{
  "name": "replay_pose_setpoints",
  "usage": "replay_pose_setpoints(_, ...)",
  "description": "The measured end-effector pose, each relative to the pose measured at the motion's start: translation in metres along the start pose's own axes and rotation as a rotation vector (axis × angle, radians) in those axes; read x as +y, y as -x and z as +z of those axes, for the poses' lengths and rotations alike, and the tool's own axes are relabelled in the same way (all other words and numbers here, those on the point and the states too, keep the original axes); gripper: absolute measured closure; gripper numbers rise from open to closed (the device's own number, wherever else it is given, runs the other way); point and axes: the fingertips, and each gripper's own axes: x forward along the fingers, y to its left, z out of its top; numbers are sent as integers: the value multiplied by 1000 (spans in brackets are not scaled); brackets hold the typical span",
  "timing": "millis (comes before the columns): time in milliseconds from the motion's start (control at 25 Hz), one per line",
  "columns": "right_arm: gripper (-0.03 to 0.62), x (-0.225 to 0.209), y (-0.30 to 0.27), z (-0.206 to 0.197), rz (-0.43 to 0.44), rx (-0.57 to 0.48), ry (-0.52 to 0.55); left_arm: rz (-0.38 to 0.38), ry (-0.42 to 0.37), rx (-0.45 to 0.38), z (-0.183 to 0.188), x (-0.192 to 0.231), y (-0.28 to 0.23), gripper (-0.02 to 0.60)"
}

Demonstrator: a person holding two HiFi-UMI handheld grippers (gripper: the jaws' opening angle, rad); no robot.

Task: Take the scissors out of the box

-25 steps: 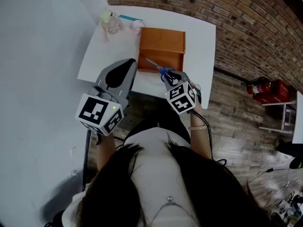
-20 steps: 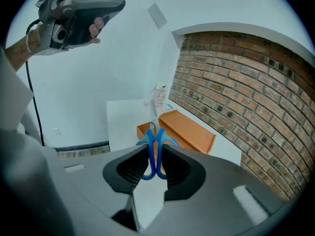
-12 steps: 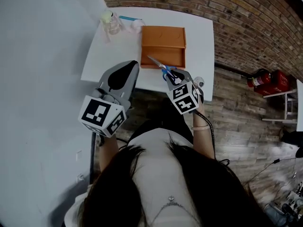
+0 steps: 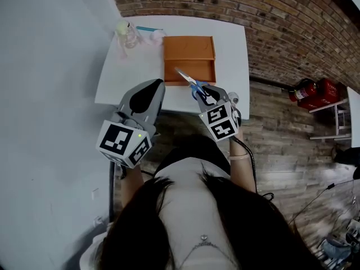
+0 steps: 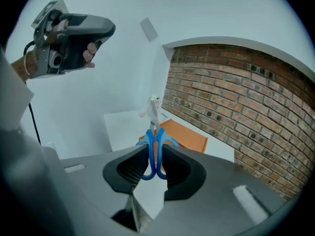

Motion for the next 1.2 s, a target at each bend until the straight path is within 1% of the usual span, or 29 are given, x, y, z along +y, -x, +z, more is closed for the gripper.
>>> replay_pose_setpoints(200, 497, -7, 7, 6, -14, -36, -29, -1, 7, -9, 0, 0, -2, 581)
replay_pose_setpoints(360, 497, -15, 17, 9, -23, -72, -54, -5, 0, -13, 2, -9, -8, 581)
replay_pose_setpoints(520, 497, -19, 30, 10, -23, -99, -55, 5, 2, -14, 4, -20, -10, 581)
replay_pose_setpoints(720, 497, -23, 49, 9, -13, -128, -52, 20, 10, -15, 3, -40, -9, 581)
replay_pose_setpoints(1000, 497, -20, 83, 8, 4, -172, -13, 33, 14, -16, 3, -73, -7, 581)
replay_pose_setpoints(1200, 497, -18, 103, 4, 20, -202, -18, 45, 15, -5, 0, -95, -4, 581)
